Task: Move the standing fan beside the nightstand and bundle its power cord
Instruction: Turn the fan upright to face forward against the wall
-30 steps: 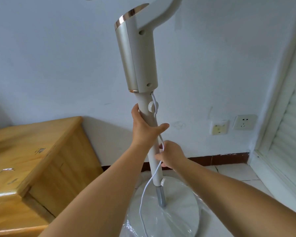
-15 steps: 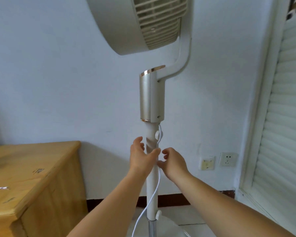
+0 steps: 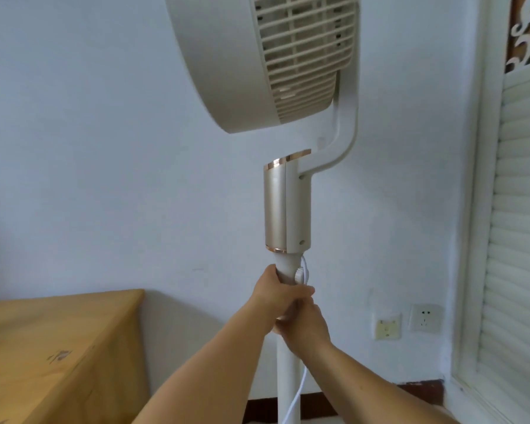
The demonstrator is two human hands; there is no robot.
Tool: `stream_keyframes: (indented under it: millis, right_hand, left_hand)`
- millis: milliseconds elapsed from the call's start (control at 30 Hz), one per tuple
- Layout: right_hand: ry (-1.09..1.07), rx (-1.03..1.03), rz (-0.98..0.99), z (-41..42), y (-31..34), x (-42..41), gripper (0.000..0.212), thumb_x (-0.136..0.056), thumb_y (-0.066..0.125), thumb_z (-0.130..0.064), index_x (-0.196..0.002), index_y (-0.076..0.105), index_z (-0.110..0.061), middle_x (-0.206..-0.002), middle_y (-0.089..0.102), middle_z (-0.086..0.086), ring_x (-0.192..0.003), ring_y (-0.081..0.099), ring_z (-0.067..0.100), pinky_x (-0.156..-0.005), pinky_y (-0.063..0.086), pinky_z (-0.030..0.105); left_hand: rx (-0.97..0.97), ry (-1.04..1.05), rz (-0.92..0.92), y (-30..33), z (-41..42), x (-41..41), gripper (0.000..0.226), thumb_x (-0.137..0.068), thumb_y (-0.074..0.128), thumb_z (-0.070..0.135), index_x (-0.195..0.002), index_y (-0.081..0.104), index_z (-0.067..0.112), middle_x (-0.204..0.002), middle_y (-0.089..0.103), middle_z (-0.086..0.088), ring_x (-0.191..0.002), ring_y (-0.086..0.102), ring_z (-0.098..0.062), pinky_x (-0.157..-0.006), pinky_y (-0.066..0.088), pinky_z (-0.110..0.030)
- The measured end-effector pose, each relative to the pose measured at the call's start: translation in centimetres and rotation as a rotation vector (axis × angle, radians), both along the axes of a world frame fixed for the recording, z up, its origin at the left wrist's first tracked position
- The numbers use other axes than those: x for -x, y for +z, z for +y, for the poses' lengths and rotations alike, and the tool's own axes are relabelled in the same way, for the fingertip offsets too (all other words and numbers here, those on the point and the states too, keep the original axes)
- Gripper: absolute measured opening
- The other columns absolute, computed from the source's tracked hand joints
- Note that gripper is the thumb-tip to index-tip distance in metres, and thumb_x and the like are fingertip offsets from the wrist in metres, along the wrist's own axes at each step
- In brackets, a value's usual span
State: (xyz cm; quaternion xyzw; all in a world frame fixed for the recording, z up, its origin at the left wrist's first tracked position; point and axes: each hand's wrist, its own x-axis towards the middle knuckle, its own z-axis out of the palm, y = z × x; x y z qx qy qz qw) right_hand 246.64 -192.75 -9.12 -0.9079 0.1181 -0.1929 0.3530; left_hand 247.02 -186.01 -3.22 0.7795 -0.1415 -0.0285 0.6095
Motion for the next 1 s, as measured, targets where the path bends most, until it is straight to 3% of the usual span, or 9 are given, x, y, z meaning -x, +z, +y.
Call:
stream_keyframes:
  millis: [167, 300, 400, 533, 733, 833, 933, 1000]
  right_hand:
    - [-0.032, -0.089, 0.060, -0.4, -1.3, -0.5, 0.053, -0.074, 0.068, -0.040, -0.114, 0.044, -0.015, -0.097, 0.051, -0.003, -0.081, 0.053, 0.013, -0.065, 0.038, 0.022]
    - [-0.007, -0.075, 0.049, -1.0, -2.0, -0.7, 0.050, -0.075, 0.069, -0.038, -0.116, 0.049, -0.016, -0.100, 0.061, -0.003, -0.082, 0.055, 0.013, -0.067, 0.038, 0.021]
    - [0.037, -0.077, 0.001, -1.2, -2.1, -0.4, 0.045, -0.077, 0.068, -0.034, -0.115, 0.050, -0.018, -0.093, 0.060, -0.007, -0.083, 0.055, 0.013, -0.071, 0.040, 0.021]
    - [0.030, -0.054, -0.041, -1.1, -2.3, -0.1, 0.040, -0.077, 0.068, -0.035, -0.109, 0.051, -0.018, -0.083, 0.054, -0.011, -0.074, 0.052, 0.009, -0.064, 0.038, 0.019]
    - [0.105, -0.110, -0.018, -0.9, -2.3, 0.0, 0.038, -0.074, 0.068, -0.034, -0.107, 0.053, -0.022, -0.085, 0.059, -0.011, -0.076, 0.056, 0.009, -0.064, 0.041, 0.019]
    - [0.194, -0.153, 0.022, -0.4, -2.1, -0.2, 0.038, -0.069, 0.068, -0.033, -0.104, 0.055, -0.025, -0.090, 0.063, -0.011, -0.083, 0.060, 0.011, -0.070, 0.047, 0.023]
    - [0.281, -0.173, 0.055, 0.7, -1.6, -0.8, 0.036, -0.065, 0.070, -0.028, -0.099, 0.058, -0.023, -0.093, 0.067, -0.008, -0.086, 0.063, 0.012, -0.076, 0.051, 0.025]
    - [0.343, -0.170, 0.059, 1.5, -1.3, -1.4, 0.024, -0.066, 0.070, -0.025, -0.085, 0.056, -0.028, -0.083, 0.066, -0.011, -0.076, 0.062, 0.005, -0.064, 0.049, 0.018]
  left_hand:
    - [0.072, -0.132, 0.057, 0.0, 0.3, -1.6, 0.053, -0.063, 0.082, 0.014, -0.108, 0.055, 0.016, -0.103, 0.065, -0.006, -0.099, 0.061, -0.023, -0.094, 0.049, -0.040]
    - [-0.003, -0.216, 0.027, -0.5, 0.9, -2.4, 0.055, -0.062, 0.080, 0.005, -0.110, 0.054, 0.016, -0.103, 0.063, -0.007, -0.104, 0.059, -0.027, -0.096, 0.049, -0.044]
    - [-0.055, -0.185, -0.025, -0.7, 1.1, -2.7, 0.055, -0.063, 0.079, 0.005, -0.110, 0.054, 0.017, -0.105, 0.063, -0.008, -0.105, 0.059, -0.030, -0.095, 0.049, -0.047]
    - [-0.078, -0.153, -0.068, -0.9, 1.1, -2.3, 0.054, -0.064, 0.079, 0.008, -0.110, 0.053, 0.018, -0.105, 0.063, -0.006, -0.102, 0.059, -0.026, -0.093, 0.050, -0.045]
    - [-0.067, -0.097, -0.113, -1.3, 1.6, -1.8, 0.047, -0.064, 0.078, 0.011, -0.103, 0.053, 0.020, -0.099, 0.063, -0.001, -0.096, 0.059, -0.021, -0.085, 0.052, -0.035]
    - [-0.062, -0.023, -0.130, -1.4, 2.4, -1.5, 0.045, -0.065, 0.077, 0.012, -0.102, 0.052, 0.020, -0.095, 0.062, 0.002, -0.089, 0.058, -0.018, -0.073, 0.048, -0.027]
    - [-0.077, 0.096, -0.158, -1.5, 3.5, -1.4, 0.043, -0.066, 0.077, 0.014, -0.100, 0.051, 0.020, -0.090, 0.060, 0.003, -0.086, 0.057, -0.018, -0.070, 0.045, -0.026]
    - [-0.073, 0.178, -0.164, -1.5, 4.3, -1.5, 0.040, -0.067, 0.076, 0.014, -0.098, 0.050, 0.018, -0.088, 0.060, 0.003, -0.085, 0.057, -0.019, -0.070, 0.045, -0.027]
